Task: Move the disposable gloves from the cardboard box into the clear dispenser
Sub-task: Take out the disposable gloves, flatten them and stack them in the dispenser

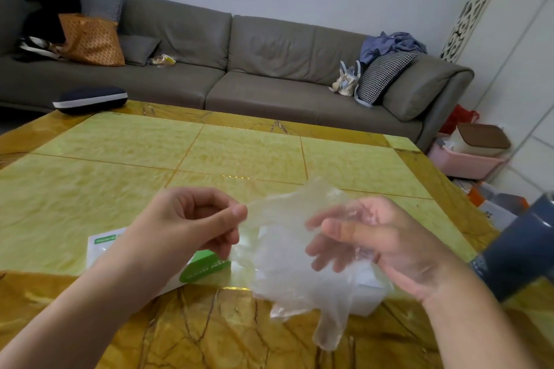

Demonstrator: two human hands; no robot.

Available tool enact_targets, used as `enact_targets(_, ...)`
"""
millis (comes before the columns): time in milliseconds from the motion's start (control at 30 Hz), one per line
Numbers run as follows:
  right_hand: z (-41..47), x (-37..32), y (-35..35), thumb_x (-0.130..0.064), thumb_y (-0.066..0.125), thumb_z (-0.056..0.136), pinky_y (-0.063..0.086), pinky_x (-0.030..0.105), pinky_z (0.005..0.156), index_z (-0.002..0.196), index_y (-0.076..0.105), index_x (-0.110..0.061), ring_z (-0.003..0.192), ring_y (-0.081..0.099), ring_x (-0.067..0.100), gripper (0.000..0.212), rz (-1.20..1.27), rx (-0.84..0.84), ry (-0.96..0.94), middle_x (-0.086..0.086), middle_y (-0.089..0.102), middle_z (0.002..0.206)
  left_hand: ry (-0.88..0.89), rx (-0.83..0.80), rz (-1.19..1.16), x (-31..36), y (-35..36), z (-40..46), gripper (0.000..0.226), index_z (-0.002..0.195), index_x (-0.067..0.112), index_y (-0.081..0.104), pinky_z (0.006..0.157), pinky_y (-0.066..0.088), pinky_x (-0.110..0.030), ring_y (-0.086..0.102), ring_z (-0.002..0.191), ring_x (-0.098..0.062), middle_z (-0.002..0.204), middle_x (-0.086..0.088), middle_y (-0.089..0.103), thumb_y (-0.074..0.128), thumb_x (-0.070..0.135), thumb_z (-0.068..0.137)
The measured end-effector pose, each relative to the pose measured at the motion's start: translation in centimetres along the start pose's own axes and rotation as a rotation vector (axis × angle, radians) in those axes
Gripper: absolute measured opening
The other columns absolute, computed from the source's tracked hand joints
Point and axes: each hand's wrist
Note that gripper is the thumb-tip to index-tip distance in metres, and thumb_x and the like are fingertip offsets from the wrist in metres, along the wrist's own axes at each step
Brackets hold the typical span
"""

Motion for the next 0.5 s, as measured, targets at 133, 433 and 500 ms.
enact_targets(133,-0.2,0.0,-0.3,-0.021,0.08,0.085,0.058,0.038,0.066,0.105,0.076,0.001,0.084,0.077,0.041,0.03,-0.073,0.006,0.014,0.022,0.079,0.095,0.0,-0.046,0.205,2.2,1.2,0.4,0.021,0.078,0.011,0.078,0.065,0.054,-0.032,0.059,0.057,-0.021,0.068,-0.016,0.071,0.079,0.033,0.078)
enact_targets(433,1.0,1.8,-2.3,-0.003,0.067,0.099,0.056,0.032,0.047,0.092,0.07,0.005,0.058,0.072,0.026,0.011,0.104,0.48,0.072,0.022,0.076,0.08,0.499,0.353,0.359,3.7,6.5,1.7,0.011,0.101,0.028,0.065,0.075,0.057,-0.03,0.065,0.08,-0.01,0.087,0.004,0.067,0.071,0.031,0.092)
enact_targets(500,1.7,2.7,-2.2,-0.002,0.064,0.1,0.06,0.033,0.051,0.086,0.07,0.009,0.059,0.071,0.024,0.019,0.069,0.487,0.105,0.022,0.074,0.078,0.637,0.169,0.687,3.0,9.2,2.0,0.008,0.104,0.032,0.063,0.076,0.051,-0.018,0.061,0.088,-0.005,0.095,0.015,0.062,0.064,0.029,0.096)
Point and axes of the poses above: each hand's wrist, its own z-axis towards the middle knuckle, its own y-axis out of the palm, x = y × z
